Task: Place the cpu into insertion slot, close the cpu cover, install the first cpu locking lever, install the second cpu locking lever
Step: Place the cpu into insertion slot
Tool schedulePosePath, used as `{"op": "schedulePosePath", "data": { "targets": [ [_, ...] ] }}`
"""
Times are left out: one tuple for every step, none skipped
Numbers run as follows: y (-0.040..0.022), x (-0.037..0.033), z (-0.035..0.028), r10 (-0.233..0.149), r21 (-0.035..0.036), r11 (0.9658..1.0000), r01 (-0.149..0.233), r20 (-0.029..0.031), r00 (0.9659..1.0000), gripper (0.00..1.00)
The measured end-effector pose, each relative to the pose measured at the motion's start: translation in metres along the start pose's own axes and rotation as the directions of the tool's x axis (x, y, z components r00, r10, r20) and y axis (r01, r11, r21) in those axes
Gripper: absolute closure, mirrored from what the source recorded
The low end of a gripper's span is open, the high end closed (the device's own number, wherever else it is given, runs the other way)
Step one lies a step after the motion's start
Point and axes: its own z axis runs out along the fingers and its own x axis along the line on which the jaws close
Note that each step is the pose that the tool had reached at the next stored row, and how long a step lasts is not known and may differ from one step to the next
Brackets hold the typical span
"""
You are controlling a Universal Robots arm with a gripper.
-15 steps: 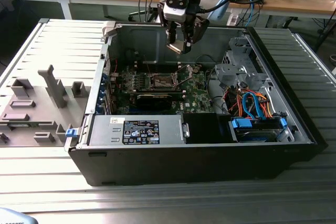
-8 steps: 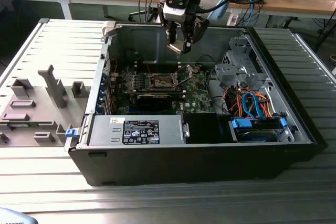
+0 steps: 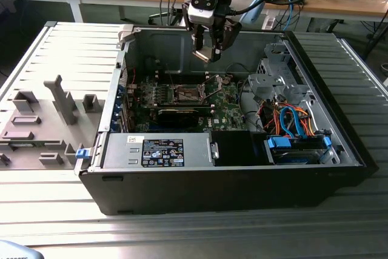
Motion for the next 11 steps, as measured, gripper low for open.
{"op": "schedulePosePath", "data": {
  "targets": [
    [0.0, 0.0, 0.0, 0.001, 0.0, 1.0, -0.001, 0.0, 1.0, 0.45],
    [0.0, 0.0, 0.0, 0.001, 0.0, 1.0, -0.001, 0.0, 1.0, 0.45],
    [0.0, 0.0, 0.0, 0.004, 0.0, 1.0, -0.004, 0.0001, 1.0, 0.45],
    [0.0, 0.0, 0.0, 0.006, 0.0001, 1.0, -0.006, 0.0001, 1.0, 0.45],
    [0.0, 0.0, 0.0, 0.006, 0.0001, 1.0, -0.006, 0.0001, 1.0, 0.45],
    [0.0, 0.0, 0.0, 0.007, 0.0001, 1.0, -0.007, 0.0001, 1.0, 0.45],
    [0.0, 0.0, 0.0, 0.007, 0.0001, 1.0, -0.007, 0.0001, 1.0, 0.45],
    [0.0, 0.0, 0.0, 0.007, 0.0002, 1.0, -0.007, 0.0002, 1.0, 0.45],
    [0.0, 0.0, 0.0, 0.008, 0.0001, 1.0, -0.008, 0.0002, 1.0, 0.45],
    [0.0, 0.0, 0.0, 0.009, 0.0002, 1.0, -0.009, 0.0002, 1.0, 0.45],
    [0.0, 0.0, 0.0, 0.009, 0.0002, 1.0, -0.009, 0.0002, 1.0, 0.45]
  ]
}}
